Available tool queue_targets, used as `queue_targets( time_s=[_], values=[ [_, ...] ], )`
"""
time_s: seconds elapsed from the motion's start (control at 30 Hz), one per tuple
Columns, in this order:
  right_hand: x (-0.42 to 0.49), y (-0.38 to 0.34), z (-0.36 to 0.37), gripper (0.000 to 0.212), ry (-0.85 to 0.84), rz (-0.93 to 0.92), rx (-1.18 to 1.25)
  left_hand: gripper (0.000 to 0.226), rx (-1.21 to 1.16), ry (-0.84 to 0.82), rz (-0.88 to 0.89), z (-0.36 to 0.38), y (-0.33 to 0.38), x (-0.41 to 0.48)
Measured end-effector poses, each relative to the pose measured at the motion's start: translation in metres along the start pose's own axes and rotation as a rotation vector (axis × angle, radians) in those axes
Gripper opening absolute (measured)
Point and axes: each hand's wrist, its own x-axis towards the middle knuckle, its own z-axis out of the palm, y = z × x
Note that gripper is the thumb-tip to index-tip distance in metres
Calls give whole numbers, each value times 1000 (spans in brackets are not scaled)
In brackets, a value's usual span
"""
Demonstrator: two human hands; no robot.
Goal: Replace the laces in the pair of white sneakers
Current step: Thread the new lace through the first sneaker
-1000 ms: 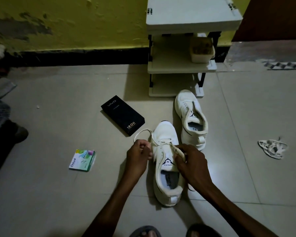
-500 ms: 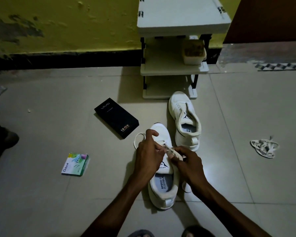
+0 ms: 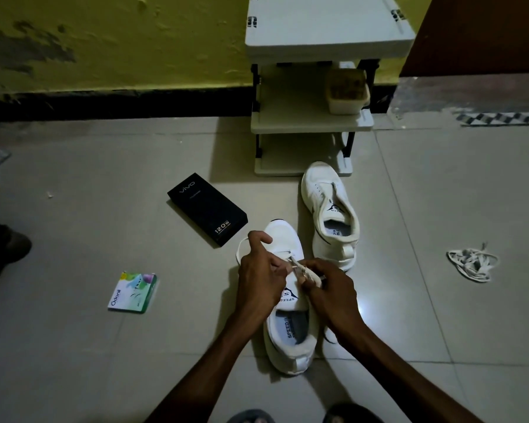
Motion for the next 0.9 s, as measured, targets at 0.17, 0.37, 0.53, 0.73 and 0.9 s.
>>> queue_targets(
  time_s=[0.17, 0.37, 0.53, 0.73, 0.9],
  values=[
    [-2, -1, 2, 19, 14, -15, -6, 49, 43, 48, 0, 5, -1, -3],
    [-1, -1, 1, 13, 2, -31, -34, 51, 76, 56, -1, 7, 1, -2],
    [-2, -6, -2, 23, -39, -87, -171, 57, 165, 25, 96, 9, 8, -7],
    [4, -14, -16, 20, -153, 83, 167, 72, 39, 59, -32, 1, 4, -4],
    [11, -9, -7, 10, -22, -41, 106, 62, -49, -19, -113, -4, -1, 0]
  ],
)
